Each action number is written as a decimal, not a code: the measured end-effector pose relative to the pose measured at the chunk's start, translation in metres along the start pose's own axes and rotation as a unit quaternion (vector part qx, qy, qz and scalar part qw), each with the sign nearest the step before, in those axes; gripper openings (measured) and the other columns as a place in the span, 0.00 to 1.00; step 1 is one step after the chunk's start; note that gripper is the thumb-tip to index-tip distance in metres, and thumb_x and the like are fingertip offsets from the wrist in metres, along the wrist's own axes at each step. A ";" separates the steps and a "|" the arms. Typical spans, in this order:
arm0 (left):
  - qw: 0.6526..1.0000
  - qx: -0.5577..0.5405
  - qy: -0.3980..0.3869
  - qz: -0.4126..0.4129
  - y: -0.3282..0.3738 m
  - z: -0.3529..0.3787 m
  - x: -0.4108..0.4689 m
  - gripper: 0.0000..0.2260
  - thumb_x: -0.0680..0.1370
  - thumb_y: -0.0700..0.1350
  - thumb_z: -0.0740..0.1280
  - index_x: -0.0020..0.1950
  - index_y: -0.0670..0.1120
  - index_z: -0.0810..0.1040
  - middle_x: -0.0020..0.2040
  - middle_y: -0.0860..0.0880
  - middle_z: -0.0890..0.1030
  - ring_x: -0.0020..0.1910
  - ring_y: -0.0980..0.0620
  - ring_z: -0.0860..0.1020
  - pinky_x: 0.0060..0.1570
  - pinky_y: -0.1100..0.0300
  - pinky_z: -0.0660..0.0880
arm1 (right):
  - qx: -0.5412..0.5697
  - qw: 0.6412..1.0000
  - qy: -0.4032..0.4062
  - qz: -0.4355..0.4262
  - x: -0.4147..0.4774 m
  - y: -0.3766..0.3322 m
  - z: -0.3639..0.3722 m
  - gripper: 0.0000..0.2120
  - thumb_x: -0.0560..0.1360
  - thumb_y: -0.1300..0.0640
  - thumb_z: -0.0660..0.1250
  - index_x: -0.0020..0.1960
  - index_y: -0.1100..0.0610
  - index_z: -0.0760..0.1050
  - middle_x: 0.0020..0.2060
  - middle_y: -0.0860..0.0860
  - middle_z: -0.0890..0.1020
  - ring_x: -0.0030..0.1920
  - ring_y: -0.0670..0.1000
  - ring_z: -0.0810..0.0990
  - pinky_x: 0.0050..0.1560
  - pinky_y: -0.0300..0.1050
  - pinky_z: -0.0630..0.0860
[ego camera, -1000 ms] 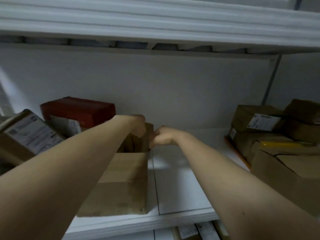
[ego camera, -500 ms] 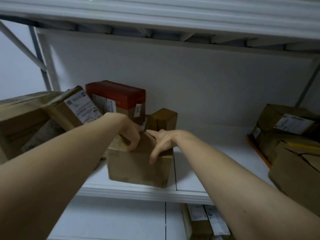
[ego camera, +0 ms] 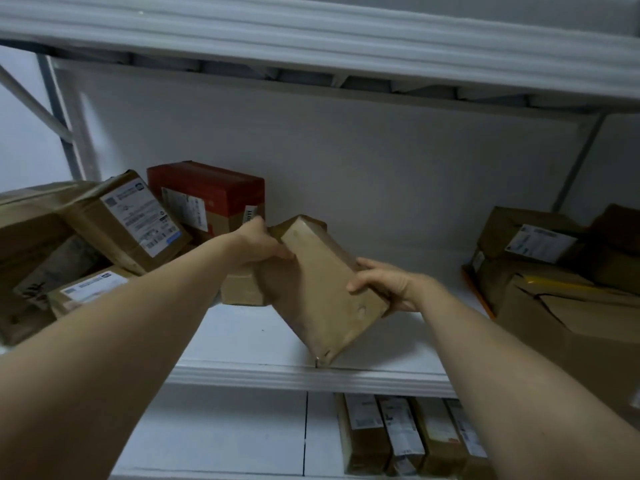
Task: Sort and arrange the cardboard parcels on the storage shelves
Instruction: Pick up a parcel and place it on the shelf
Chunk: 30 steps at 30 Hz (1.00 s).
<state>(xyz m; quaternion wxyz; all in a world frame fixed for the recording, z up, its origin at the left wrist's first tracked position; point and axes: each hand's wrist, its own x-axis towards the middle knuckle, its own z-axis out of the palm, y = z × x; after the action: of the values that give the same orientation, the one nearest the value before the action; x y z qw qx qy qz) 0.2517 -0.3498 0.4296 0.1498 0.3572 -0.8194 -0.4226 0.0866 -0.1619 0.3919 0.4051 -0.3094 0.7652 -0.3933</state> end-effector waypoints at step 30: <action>0.985 0.115 -0.025 0.129 0.055 0.110 0.007 0.55 0.57 0.55 0.81 0.75 0.48 0.52 0.66 0.44 0.67 0.64 0.42 0.70 0.62 0.50 0.73 | 0.259 0.925 0.264 -0.082 -0.027 0.028 -0.045 0.51 0.66 0.45 0.77 0.78 0.42 0.49 0.76 0.50 0.62 0.75 0.56 0.60 0.70 0.65 0.55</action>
<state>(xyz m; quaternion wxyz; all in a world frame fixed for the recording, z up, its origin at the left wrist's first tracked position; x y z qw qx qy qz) 0.1614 -0.2695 0.4071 0.1406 0.2526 -0.9052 -0.3115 0.0565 -0.1109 0.3949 0.2213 -0.1400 0.6877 -0.6771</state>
